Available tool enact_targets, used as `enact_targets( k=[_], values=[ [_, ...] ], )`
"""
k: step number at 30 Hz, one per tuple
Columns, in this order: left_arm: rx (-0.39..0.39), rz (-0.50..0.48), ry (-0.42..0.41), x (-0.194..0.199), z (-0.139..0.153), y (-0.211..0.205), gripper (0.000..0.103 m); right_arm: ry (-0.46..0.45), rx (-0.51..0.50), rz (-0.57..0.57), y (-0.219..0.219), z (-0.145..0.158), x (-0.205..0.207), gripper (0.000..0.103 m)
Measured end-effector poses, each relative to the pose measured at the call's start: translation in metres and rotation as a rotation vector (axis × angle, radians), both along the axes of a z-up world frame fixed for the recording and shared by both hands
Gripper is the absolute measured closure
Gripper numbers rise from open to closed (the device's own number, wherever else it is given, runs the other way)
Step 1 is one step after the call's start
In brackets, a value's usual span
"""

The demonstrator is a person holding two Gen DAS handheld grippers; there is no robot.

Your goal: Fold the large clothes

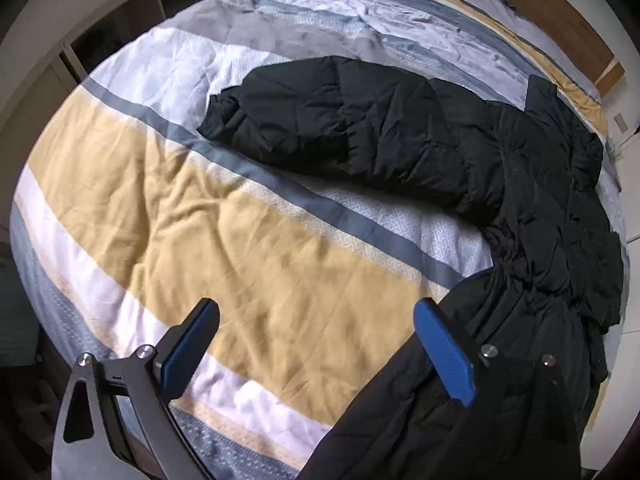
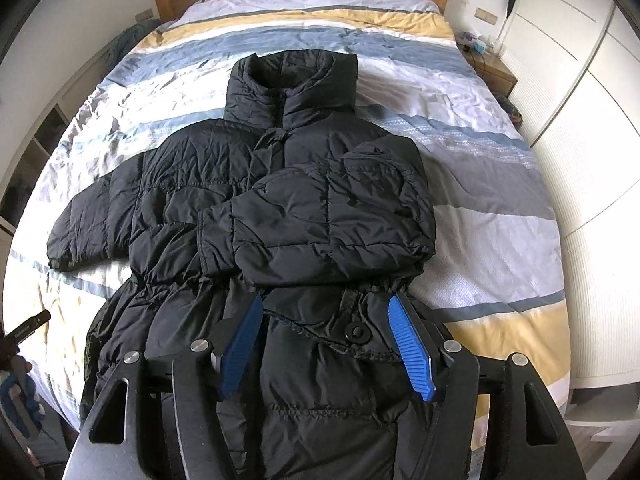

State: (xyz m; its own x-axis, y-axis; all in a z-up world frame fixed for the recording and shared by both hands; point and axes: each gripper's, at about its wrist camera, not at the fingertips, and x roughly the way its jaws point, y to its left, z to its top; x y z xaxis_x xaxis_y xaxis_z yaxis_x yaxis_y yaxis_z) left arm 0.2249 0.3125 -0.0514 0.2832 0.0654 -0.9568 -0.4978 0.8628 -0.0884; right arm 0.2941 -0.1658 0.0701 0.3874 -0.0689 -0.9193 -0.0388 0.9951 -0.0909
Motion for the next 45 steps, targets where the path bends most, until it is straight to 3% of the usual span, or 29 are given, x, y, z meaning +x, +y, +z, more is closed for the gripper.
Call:
enact_targets(
  k=[5,14,26,32,34,38,42,45],
  values=[
    [-0.088,0.073,-0.008,0.010,-0.025,0.026,0.005,0.026,-0.026,0.011,0.007,-0.009,0.003,0.036],
    [-0.398,0.339,-0.178,0.033,-0.069,0.100,0.005,0.094,-0.042,-0.024,0.005,-0.035,0.009,0.036],
    [-0.507,0.483,-0.233,0.093,-0.112,0.148,0.006,0.128,-0.057,-0.122,-0.025,-0.043,0.021,0.036],
    [-0.600,0.607,-0.319,0.090,-0.126,0.162,0.009,0.132,-0.039,-0.194,-0.048,-0.047,0.020,0.036],
    [-0.632,0.644,-0.352,0.089,-0.128,0.166,0.015,0.127,-0.033,-0.200,-0.051,-0.047,0.021,0.036],
    [-0.681,0.718,-0.370,0.089,-0.130,0.170,0.044,0.123,-0.015,-0.207,-0.052,-0.049,0.018,0.036],
    [-0.688,0.719,-0.372,0.087,-0.124,0.168,0.074,0.111,0.014,-0.215,-0.054,-0.048,0.013,0.036],
    [-0.674,0.688,-0.364,0.095,-0.114,0.165,0.083,0.094,0.026,-0.218,-0.057,-0.045,0.007,0.036]
  ],
)
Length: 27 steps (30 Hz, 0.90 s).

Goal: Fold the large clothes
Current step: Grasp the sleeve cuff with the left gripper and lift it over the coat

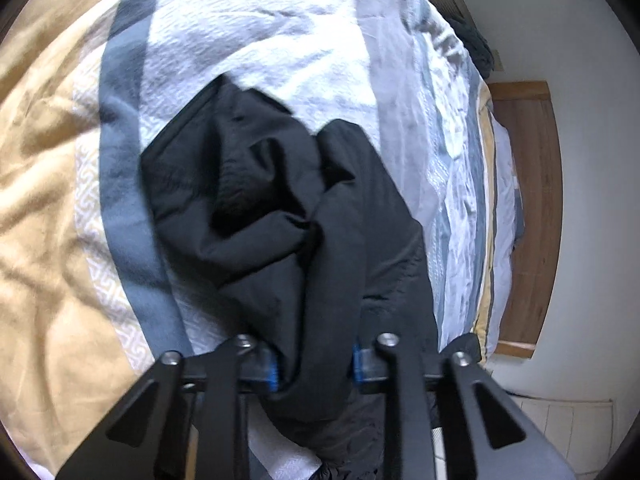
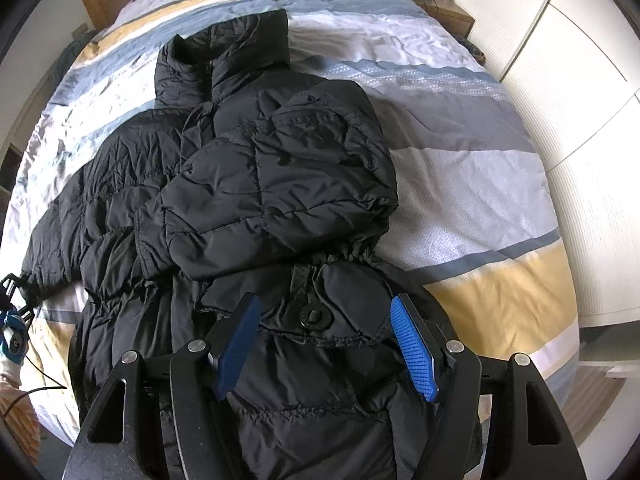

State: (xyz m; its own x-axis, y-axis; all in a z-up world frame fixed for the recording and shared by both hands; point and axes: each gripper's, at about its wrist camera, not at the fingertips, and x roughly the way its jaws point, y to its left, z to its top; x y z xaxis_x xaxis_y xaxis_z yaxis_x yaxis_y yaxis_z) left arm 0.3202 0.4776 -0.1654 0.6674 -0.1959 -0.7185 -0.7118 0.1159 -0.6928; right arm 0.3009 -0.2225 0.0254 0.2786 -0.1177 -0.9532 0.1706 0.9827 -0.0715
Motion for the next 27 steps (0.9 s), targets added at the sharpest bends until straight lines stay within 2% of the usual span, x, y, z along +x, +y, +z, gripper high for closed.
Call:
enact_targets(
  k=[5,11,16,22,27],
  values=[
    [0.064,-0.073,-0.016,0.007,0.029,-0.009,0.089,-0.005,0.000,-0.031,-0.016,0.002,-0.014,0.036],
    [0.136,-0.152,-0.061,0.020,0.069,-0.026,0.090,-0.035,-0.004,-0.073,-0.042,0.010,-0.029,0.036],
    [0.159,-0.199,-0.114,0.026,0.096,-0.043,0.091,-0.050,-0.015,-0.108,-0.064,0.015,-0.040,0.036],
    [0.196,-0.293,-0.182,0.039,0.139,-0.080,0.092,-0.073,-0.010,-0.144,-0.081,0.023,-0.047,0.036],
    [0.284,-0.441,-0.218,0.062,0.175,-0.127,0.092,-0.091,-0.011,-0.145,-0.088,0.030,-0.046,0.036]
  ],
)
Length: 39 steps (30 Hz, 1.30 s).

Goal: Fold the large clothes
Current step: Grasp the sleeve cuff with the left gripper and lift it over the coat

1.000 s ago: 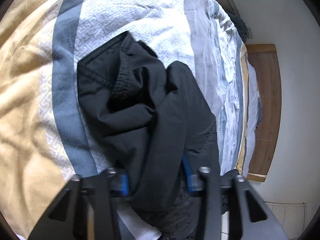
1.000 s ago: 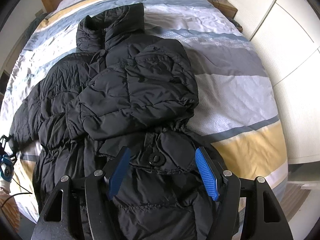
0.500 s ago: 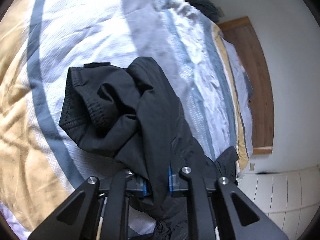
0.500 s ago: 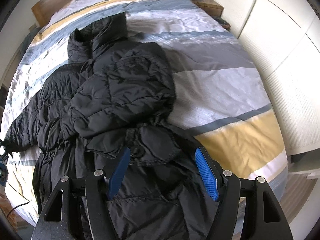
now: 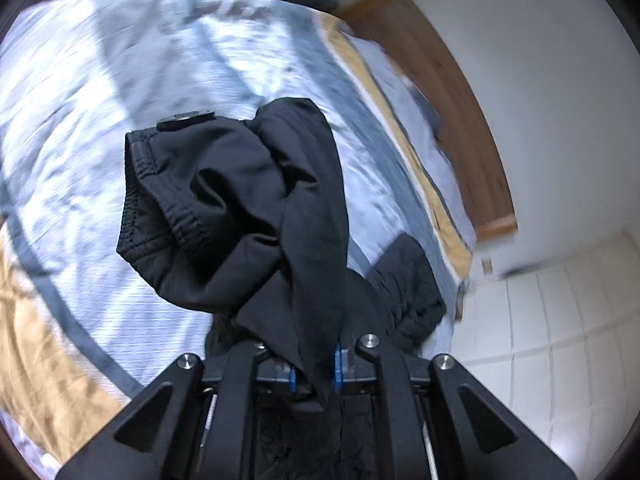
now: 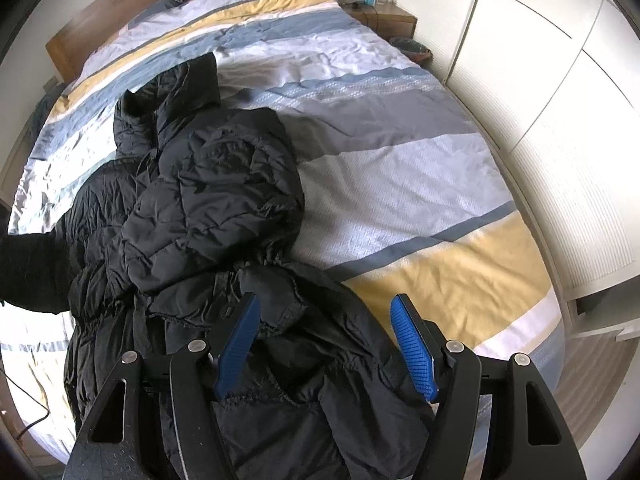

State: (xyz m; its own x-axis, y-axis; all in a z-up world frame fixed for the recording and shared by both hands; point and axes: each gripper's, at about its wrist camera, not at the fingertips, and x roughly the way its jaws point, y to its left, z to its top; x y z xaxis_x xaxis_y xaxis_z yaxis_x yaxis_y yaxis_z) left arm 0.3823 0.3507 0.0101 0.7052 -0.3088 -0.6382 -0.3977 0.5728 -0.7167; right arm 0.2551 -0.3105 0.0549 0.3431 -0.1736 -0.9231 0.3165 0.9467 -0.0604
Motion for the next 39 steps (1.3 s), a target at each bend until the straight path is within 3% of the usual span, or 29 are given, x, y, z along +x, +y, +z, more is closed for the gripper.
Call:
enact_targets(
  k=[6,12,17,22,39],
  values=[
    [0.082,-0.184,-0.033,0.023,0.024,-0.073,0.092,0.005,0.005,-0.013,-0.010,-0.004,0.001,0.036],
    [0.144,-0.360,-0.030,0.037,0.025,-0.158,0.092,0.023,0.013,-0.016,-0.013,-0.014,0.001,0.036],
    [0.121,-0.452,-0.015,0.044,0.008,-0.212,0.093,0.028,0.017,-0.021,-0.019,-0.017,0.000,0.036],
    [0.150,-0.519,0.017,0.044,-0.010,-0.252,0.093,0.032,0.017,-0.035,-0.028,-0.020,-0.002,0.036],
    [0.307,-0.768,0.157,-0.005,-0.080,-0.350,0.093,0.055,0.044,-0.029,-0.037,-0.040,-0.004,0.036]
  ],
)
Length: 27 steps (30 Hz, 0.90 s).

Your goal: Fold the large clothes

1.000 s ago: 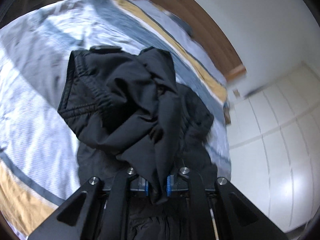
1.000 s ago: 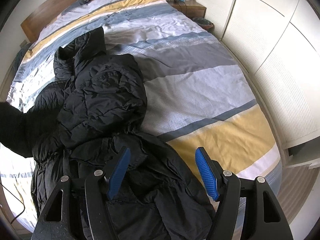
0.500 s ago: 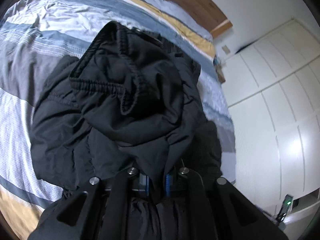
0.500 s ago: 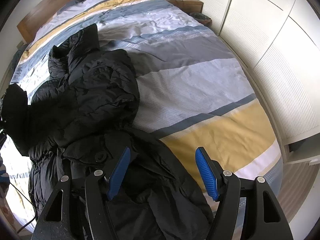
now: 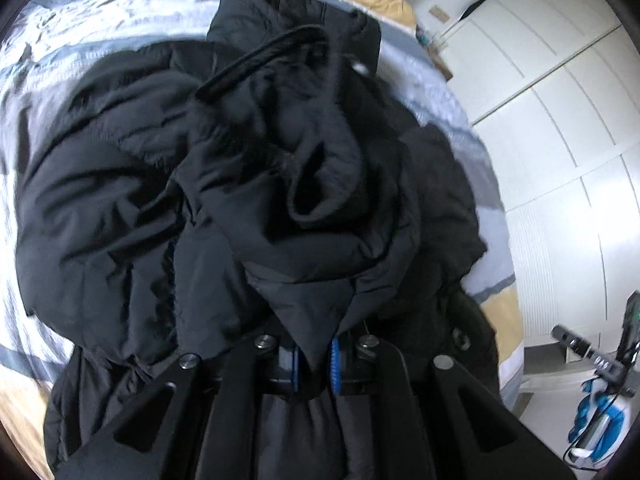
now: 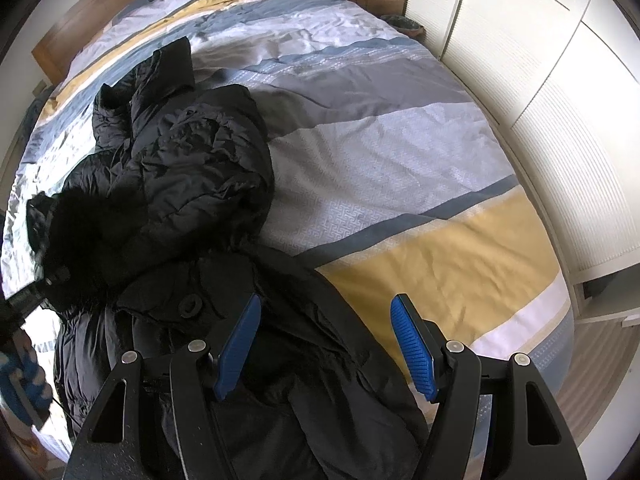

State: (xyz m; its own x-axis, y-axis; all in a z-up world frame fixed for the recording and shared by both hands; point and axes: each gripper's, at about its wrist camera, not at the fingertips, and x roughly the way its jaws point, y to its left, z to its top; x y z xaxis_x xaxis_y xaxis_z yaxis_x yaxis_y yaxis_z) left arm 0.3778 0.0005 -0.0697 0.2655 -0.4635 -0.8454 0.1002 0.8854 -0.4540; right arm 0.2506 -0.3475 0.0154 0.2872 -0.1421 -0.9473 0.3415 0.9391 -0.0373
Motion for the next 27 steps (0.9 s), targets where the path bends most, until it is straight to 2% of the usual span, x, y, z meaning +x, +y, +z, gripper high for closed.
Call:
enact_targets(
  k=[4,7,9,13,17,21,24,27],
  values=[
    [-0.047,0.039,0.042,-0.004,-0.012,0.015,0.088,0.002,-0.007,0.020,0.001,-0.003,0.000,0.036],
    [-0.108,0.051,0.070,-0.004,-0.012,0.024,0.074,0.005,-0.004,0.031,0.003,-0.006,-0.001,0.036],
    [-0.145,0.040,0.081,-0.010,-0.008,0.025,0.061,0.007,0.003,0.042,0.006,-0.009,0.000,0.036],
    [-0.157,0.004,0.081,-0.027,0.000,0.020,0.058,0.006,0.017,0.083,0.020,-0.015,0.007,0.036],
    [-0.166,0.012,0.085,-0.043,0.003,0.023,0.058,-0.010,0.027,0.145,0.041,-0.013,0.018,0.036],
    [-0.113,0.093,0.012,-0.048,0.026,0.057,0.058,-0.041,0.028,0.253,0.075,-0.006,0.036,0.036],
    [-0.035,0.172,-0.052,-0.046,0.039,0.093,0.058,-0.069,0.048,0.359,0.111,-0.004,0.052,0.036],
    [0.047,0.234,-0.083,-0.034,0.040,0.121,0.058,-0.098,0.079,0.472,0.156,-0.007,0.068,0.036]
  ],
)
